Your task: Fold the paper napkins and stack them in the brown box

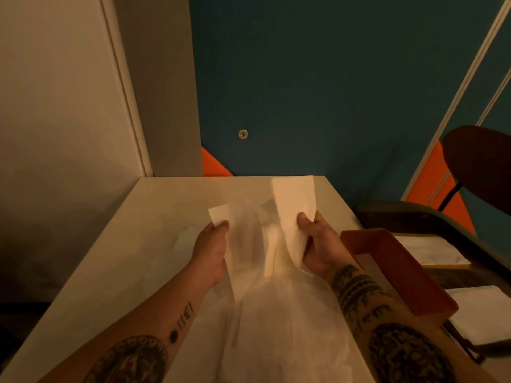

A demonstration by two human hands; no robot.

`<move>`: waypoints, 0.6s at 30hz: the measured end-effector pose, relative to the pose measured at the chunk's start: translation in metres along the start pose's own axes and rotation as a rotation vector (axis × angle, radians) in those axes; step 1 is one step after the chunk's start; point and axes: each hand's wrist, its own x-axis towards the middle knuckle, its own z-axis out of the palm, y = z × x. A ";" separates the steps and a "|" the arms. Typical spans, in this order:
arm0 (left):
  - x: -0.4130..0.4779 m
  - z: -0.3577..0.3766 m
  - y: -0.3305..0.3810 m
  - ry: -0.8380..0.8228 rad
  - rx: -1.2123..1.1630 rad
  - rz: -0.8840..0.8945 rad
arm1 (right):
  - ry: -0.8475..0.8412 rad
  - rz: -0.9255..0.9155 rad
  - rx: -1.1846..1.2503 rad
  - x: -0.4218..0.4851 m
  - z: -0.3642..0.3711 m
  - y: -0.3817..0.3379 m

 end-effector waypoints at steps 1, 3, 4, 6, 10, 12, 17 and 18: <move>0.000 0.001 -0.002 0.007 -0.021 -0.036 | 0.007 0.002 0.065 0.001 -0.004 0.003; -0.001 0.003 -0.006 0.008 -0.061 -0.102 | 0.006 0.016 0.112 0.003 -0.009 0.009; -0.004 0.005 -0.008 -0.005 -0.069 -0.123 | 0.007 0.039 0.080 0.004 -0.011 0.012; -0.005 0.008 -0.011 -0.039 -0.075 -0.148 | 0.022 0.091 -0.088 0.004 -0.011 0.019; -0.004 0.017 -0.010 -0.074 -0.122 -0.133 | 0.098 0.070 -0.661 0.004 -0.002 0.031; -0.002 0.022 -0.008 -0.052 -0.096 -0.110 | 0.135 0.016 -0.819 0.003 0.007 0.031; -0.005 0.028 -0.009 -0.033 0.079 -0.025 | 0.138 -0.116 -0.925 0.004 0.027 0.030; -0.006 0.030 -0.010 -0.050 0.077 0.027 | 0.135 -0.130 -0.927 0.003 0.030 0.030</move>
